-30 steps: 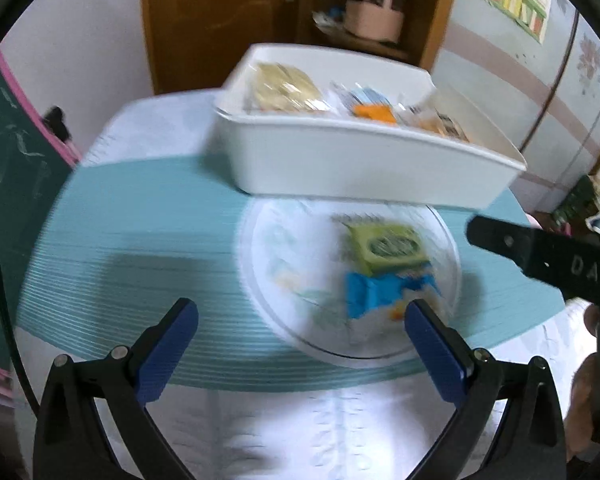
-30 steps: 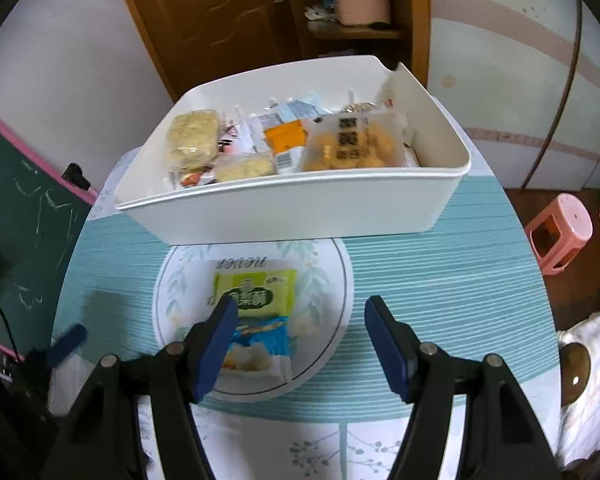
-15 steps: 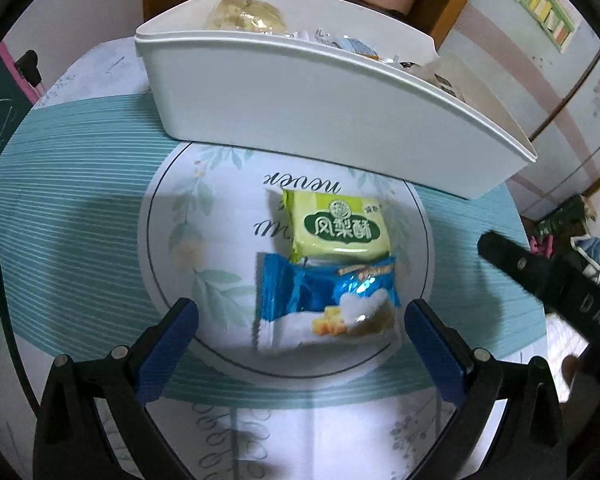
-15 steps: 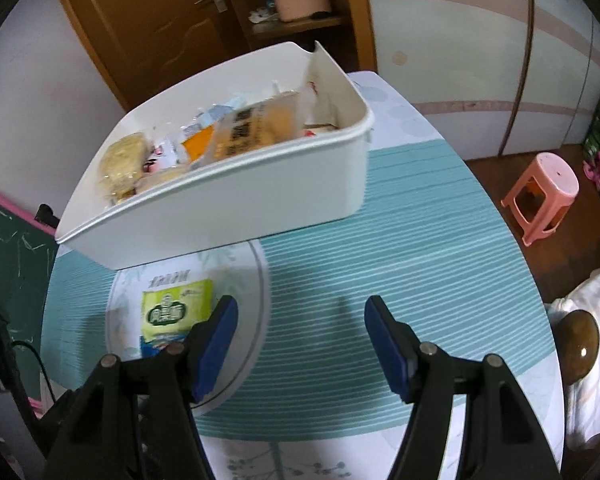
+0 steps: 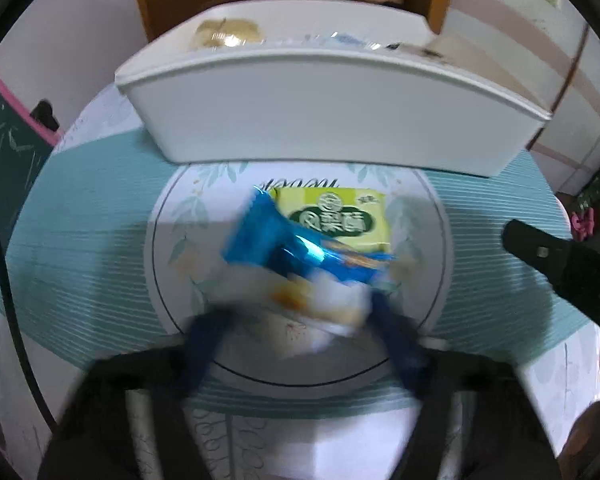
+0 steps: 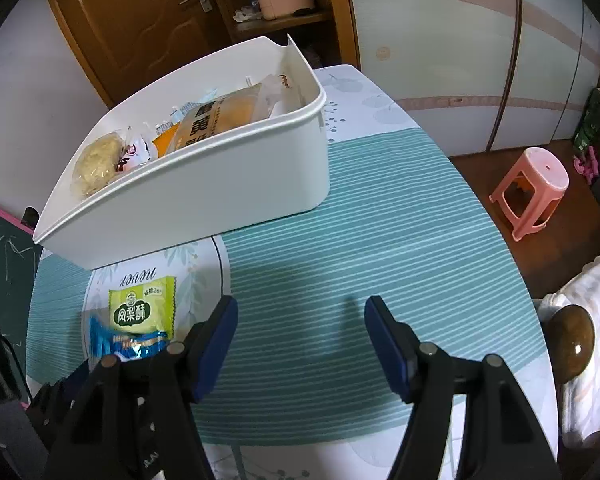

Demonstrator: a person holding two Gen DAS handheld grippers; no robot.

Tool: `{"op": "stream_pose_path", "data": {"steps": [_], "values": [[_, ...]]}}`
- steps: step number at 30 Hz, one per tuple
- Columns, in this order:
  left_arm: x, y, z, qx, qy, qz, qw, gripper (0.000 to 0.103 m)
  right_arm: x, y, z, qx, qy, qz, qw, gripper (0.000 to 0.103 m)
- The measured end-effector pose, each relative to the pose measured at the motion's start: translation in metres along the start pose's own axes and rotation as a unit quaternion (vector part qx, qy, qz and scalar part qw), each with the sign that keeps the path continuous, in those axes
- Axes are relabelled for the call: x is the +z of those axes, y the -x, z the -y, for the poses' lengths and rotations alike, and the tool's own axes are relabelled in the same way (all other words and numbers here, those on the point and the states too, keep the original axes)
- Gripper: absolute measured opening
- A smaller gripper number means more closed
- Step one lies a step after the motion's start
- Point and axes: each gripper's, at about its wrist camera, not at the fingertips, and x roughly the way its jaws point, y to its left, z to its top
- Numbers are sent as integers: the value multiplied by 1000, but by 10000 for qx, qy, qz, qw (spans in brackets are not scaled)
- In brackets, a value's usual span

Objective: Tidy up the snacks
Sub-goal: 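Grasp the blue pastry packet with the left gripper while the right grasps the green biscuit pack, then carry both packs over the white bin and open both grippers inside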

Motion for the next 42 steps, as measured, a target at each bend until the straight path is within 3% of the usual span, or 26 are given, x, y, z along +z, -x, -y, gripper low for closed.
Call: {"op": "stream_pose_path", "data": {"steps": [1, 4, 12, 17, 18, 20, 23, 27, 34, 37, 40, 42], "values": [[-1, 2, 0, -37, -64, 28, 10000, 22, -1, 0, -2, 26, 30, -22, 10000, 66], [-3, 5, -8, -148, 30, 7, 9999, 19, -4, 1, -11, 113, 125, -46, 9998, 66], [-5, 16, -68, -205, 567, -7, 9982, 16, -9, -1, -48, 650, 474, -225, 9965, 66], [-2, 23, -98, -126, 908, 83, 9958, 17, -4, -5, -86, 849, 1032, -240, 9907, 67], [-1, 24, -103, -140, 968, 101, 9952, 17, -3, -8, -91, 840, 1084, -247, 9902, 68], [-1, 24, -112, -151, 1047, 122, 9943, 17, 0, -15, -101, 850, 1100, -265, 9899, 81], [-3, 26, -121, -182, 1145, 164, 9931, 17, 3, -26, -109, 760, 996, -244, 9918, 94], [-2, 18, -134, -227, 1181, 160, 9926, 17, 2, -42, -121, 527, 956, -348, 9934, 95], [-1, 15, -147, -247, 1267, 191, 9915, 17, -12, -56, -144, -279, 1451, -343, 9884, 95], [0, 16, -149, -256, 1297, 199, 9910, 17, -14, -54, -143, -352, 1399, -252, 9892, 89], [0, 18, -151, -251, 1316, 217, 9907, 17, -17, -46, -142, -372, 1380, -105, 9897, 59], [0, 20, -150, -253, 1335, 227, 9905, 17, -17, -45, -141, -370, 1367, -134, 9898, 54]]}}
